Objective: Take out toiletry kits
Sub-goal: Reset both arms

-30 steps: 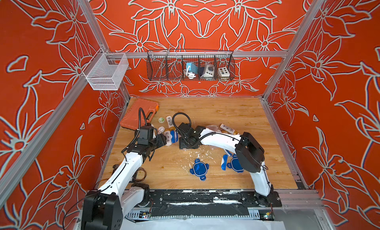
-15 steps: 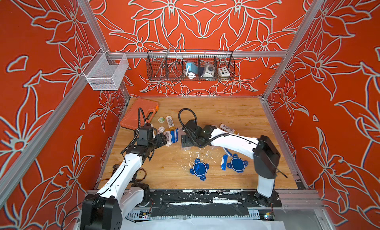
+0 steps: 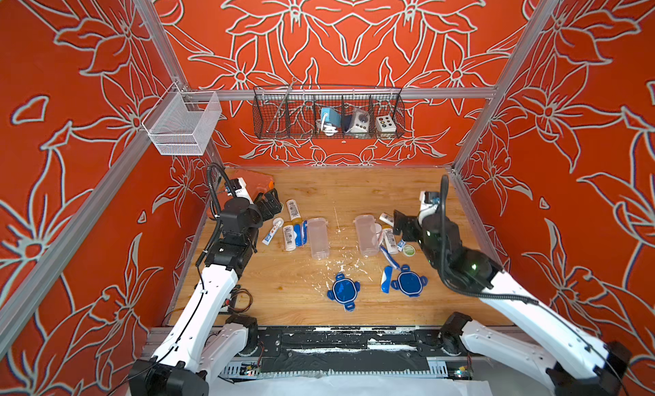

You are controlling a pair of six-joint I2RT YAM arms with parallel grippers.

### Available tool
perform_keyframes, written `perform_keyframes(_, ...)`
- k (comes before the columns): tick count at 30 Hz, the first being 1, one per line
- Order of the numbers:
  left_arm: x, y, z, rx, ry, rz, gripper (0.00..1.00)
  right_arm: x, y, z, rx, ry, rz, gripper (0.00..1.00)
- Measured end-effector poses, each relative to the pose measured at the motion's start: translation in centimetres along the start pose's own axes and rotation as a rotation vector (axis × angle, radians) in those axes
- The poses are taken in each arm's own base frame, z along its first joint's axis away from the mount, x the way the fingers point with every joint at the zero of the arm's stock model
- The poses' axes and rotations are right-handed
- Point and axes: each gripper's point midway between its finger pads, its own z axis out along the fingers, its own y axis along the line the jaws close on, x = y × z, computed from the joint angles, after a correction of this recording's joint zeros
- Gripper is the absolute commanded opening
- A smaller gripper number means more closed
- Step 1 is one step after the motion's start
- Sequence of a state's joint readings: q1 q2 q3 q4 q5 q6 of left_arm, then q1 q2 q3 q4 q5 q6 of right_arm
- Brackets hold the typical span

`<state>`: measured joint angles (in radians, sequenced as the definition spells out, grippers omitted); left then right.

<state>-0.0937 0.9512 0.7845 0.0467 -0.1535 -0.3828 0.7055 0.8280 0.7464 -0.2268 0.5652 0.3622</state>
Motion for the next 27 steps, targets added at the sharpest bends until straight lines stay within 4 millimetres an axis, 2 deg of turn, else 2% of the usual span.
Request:
perform_keyframes(2, 0.2, 1.4, 0.5, -0.047, -0.075, 0.051, 0.99, 2.0, -3.4, 1.0, 0.103, 0.013, -0.016, 0.96)
perform_keyframes(4, 1.5, 3.2, 1.0, -0.109, -0.105, 0.108, 0.99, 2.9, -6.7, 2.3, 0.212, 0.048, 0.001, 0.98)
perform_keyframes(6, 3.3, 5.0, 1.8, -0.164, -0.099, 0.162, 0.99, 3.5, -9.6, 3.8, 0.317, 0.077, 0.015, 0.98)
perform_keyframes(9, 6.9, 8.1, 3.0, -0.245, -0.056, 0.236, 0.99, 5.6, -13.6, 5.9, 0.457, 0.141, 0.025, 0.98)
perform_keyframes(13, 11.9, 12.5, 2.8, -0.325, 0.023, 0.274, 0.99, 9.9, -18.6, 6.9, 0.627, 0.225, 0.019, 0.97)
perform_keyframes(15, 13.1, 14.0, 2.3, -0.358, 0.044, 0.275, 0.99, 12.1, -20.2, 7.3, 0.676, 0.266, 0.005, 0.97)
perform_keyframes(18, 12.2, 14.0, 2.6, -0.354, 0.008, 0.275, 0.98, 14.8, -20.8, 8.7, 0.662, 0.317, -0.011, 0.98)
perform_keyframes(22, 10.8, 12.8, 3.4, -0.316, -0.010, 0.253, 0.98, 15.6, -18.2, 12.4, 0.459, 0.330, -0.053, 0.98)
perform_keyframes(24, 11.3, 12.6, 3.3, -0.292, -0.014, 0.238, 0.99, 15.5, -16.6, 13.5, 0.356, 0.319, -0.074, 0.97)
perform_keyframes(27, 13.7, 13.6, 2.2, -0.292, 0.006, 0.226, 0.99, 14.4, -14.7, 14.0, 0.240, 0.239, -0.088, 0.97)
